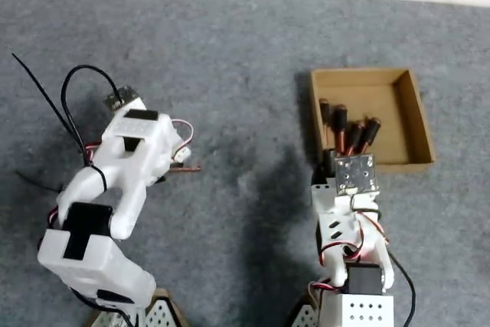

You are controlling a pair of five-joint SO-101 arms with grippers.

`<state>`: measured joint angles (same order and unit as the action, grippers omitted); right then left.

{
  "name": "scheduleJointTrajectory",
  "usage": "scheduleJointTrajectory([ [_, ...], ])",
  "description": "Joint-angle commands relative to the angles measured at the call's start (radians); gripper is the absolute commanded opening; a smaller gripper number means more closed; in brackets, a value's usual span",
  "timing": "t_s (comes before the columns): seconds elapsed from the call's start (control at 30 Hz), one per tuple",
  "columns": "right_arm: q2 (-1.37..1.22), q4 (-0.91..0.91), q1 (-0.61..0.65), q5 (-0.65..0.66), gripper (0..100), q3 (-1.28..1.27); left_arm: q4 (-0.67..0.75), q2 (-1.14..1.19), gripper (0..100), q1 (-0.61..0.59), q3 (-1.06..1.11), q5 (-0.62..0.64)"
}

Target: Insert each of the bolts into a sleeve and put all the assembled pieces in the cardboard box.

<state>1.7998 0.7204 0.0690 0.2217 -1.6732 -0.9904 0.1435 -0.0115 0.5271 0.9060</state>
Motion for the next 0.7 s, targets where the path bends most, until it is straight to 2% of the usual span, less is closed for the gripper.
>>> scheduleJointTrajectory([
  [0.0, 0.012, -0.002, -0.004, 0.011, 0.6, -0.081, 0.049, -0.002, 21, -0.038, 0.002, 0.106],
  [0.23, 0.012, -0.002, -0.004, 0.011, 0.6, -0.081, 0.049, -0.001, 19, -0.05, 0.002, 0.147],
  [0.4, 0.012, -0.002, -0.004, 0.011, 0.6, -0.081, 0.049, -0.001, 0, -0.054, 0.002, 0.147],
  [0.67, 0.012, -0.002, -0.002, 0.011, 0.6, -0.081, 0.051, -0.056, 0, -0.007, -0.027, 0.141],
])
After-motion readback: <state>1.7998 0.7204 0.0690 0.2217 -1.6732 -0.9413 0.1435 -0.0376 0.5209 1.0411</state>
